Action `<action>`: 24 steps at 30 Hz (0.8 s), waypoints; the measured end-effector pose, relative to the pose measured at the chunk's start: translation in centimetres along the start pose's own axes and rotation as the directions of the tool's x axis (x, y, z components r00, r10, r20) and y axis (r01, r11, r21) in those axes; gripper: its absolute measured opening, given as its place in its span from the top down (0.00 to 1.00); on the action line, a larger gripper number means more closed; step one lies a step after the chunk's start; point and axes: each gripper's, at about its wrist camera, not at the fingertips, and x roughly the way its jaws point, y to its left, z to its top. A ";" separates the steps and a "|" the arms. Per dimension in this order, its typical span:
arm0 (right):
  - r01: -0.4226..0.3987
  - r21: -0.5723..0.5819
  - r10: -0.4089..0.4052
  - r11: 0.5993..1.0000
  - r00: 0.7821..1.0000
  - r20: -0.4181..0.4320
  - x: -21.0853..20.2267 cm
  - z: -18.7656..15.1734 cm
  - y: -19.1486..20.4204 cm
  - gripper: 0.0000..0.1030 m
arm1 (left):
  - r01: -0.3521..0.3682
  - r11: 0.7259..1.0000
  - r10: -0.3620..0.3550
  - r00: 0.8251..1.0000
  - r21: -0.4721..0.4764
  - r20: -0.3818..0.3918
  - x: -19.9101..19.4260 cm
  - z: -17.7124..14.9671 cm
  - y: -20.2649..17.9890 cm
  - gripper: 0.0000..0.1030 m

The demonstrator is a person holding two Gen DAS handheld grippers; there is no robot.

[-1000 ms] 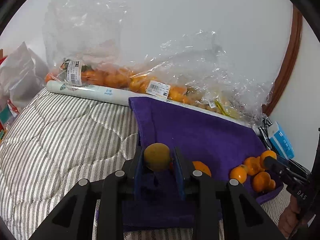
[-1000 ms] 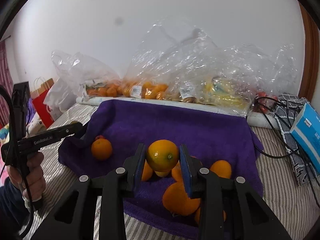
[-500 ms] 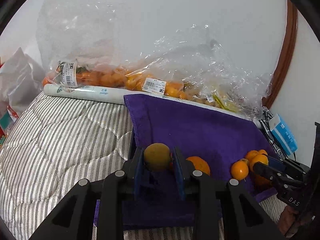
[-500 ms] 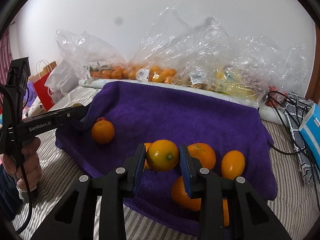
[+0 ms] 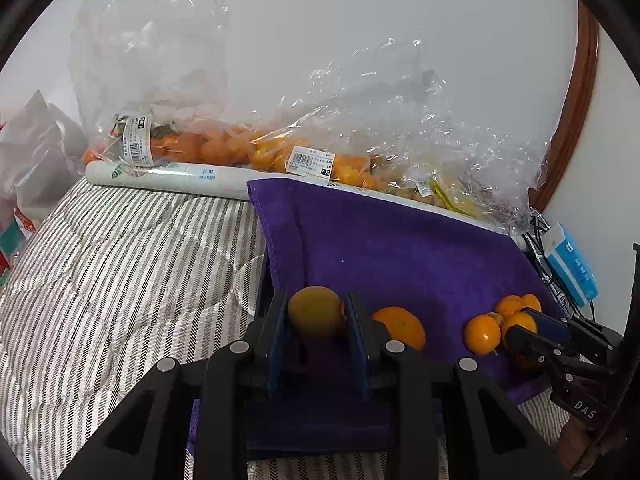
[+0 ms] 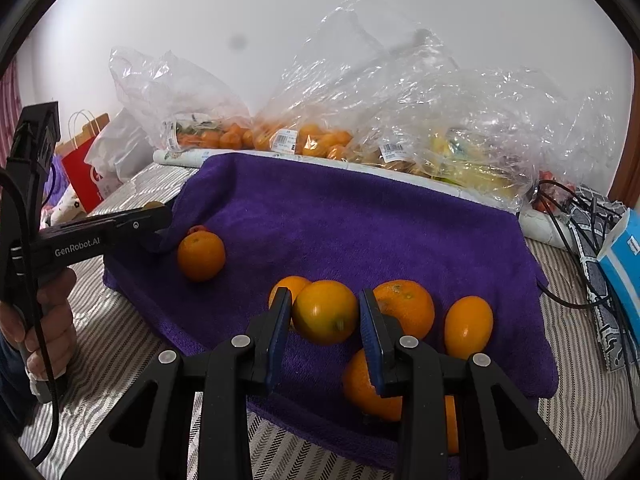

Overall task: Organize fruits
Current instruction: 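Release the orange with the right tool while the left tool releases the yellow fruit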

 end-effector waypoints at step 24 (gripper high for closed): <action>0.014 -0.032 -0.014 0.999 1.000 -0.015 0.5 -0.1 0.5 0.67 | 0.001 0.999 0.002 0.998 0.048 -0.057 0.8 -0.3 -0.9 0.73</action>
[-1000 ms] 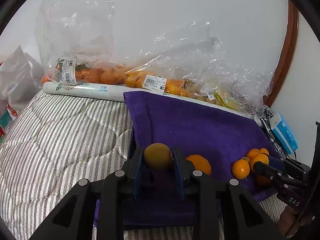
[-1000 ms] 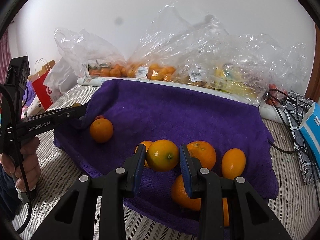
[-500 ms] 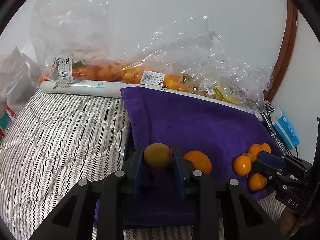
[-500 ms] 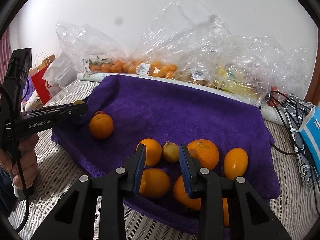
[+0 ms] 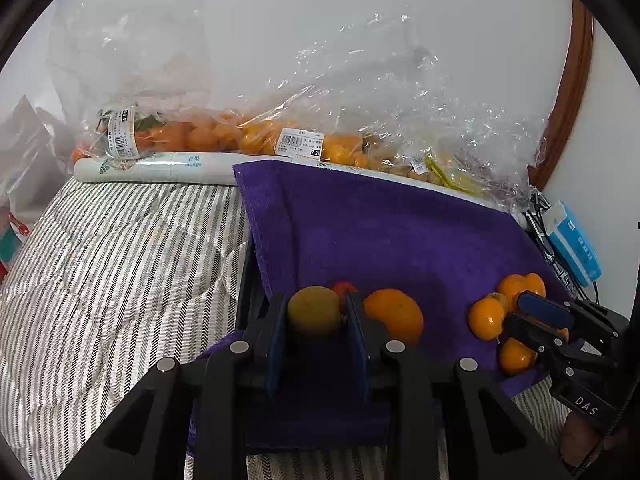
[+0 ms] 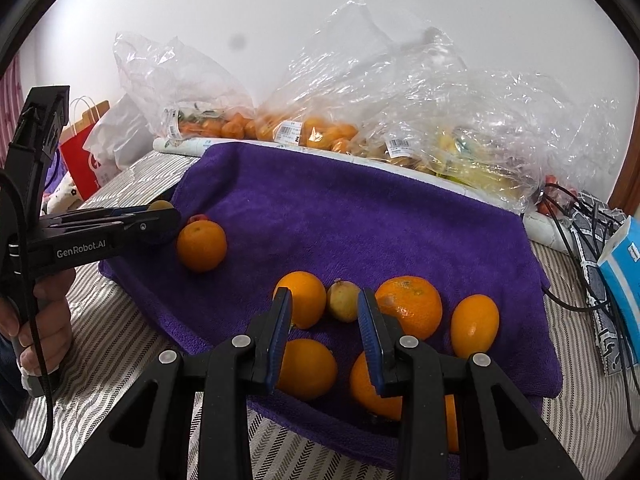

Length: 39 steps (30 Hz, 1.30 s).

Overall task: Organize fruits
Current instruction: 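Release the orange with the right tool while the left tool releases the yellow fruit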

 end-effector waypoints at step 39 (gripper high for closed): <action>0.150 0.111 -0.166 0.982 0.974 0.152 -8.2 1.0 1.0 0.43 | -0.040 0.998 0.043 0.997 -0.045 0.068 -6.1 -0.9 -0.9 0.50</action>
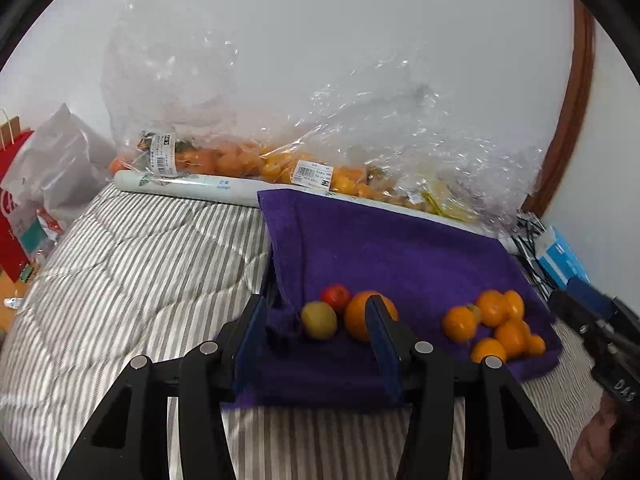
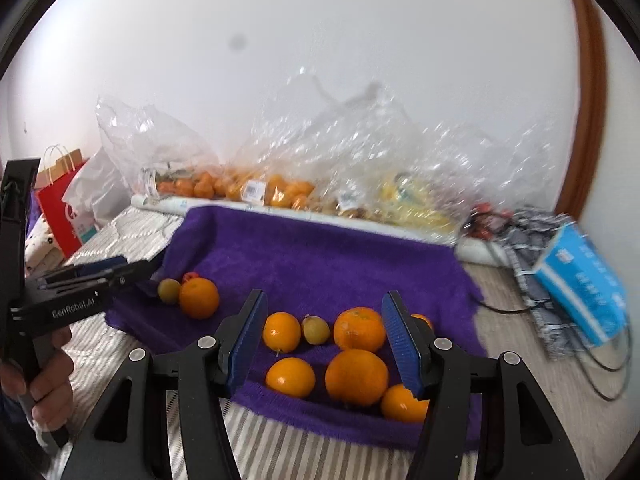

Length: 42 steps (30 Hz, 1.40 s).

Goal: Organize fruits

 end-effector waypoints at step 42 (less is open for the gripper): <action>0.117 0.160 -0.127 0.980 0.990 0.058 -25.8 -3.8 1.4 0.00 | -0.088 0.992 0.069 0.977 0.088 0.202 -24.5 -5.2 -7.7 0.18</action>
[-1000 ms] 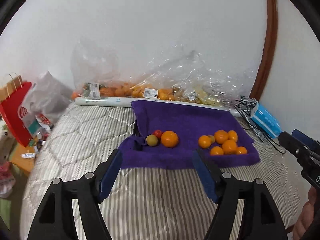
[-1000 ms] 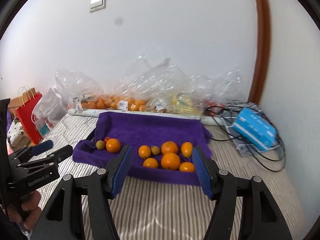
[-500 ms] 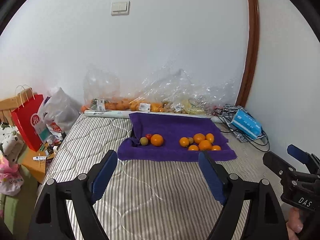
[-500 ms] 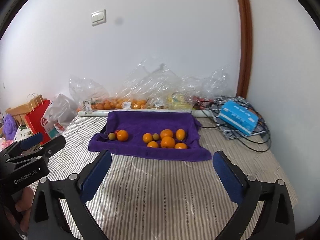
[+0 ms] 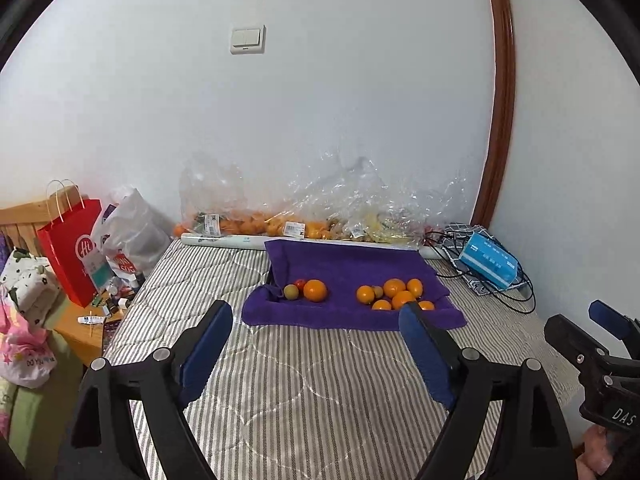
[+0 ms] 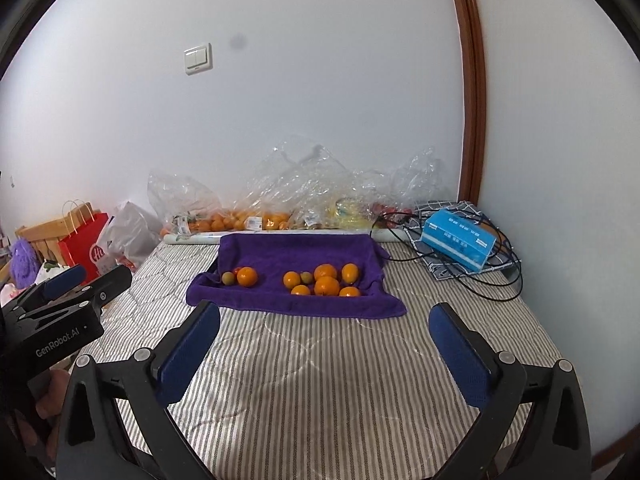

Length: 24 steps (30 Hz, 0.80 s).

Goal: Organize fruits

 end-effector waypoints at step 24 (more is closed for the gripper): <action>0.000 -0.001 0.000 1.000 1.000 0.012 -0.1 0.0 0.1 0.00 | -0.015 1.000 0.015 1.000 0.003 0.004 -0.1 -0.1 -0.2 0.18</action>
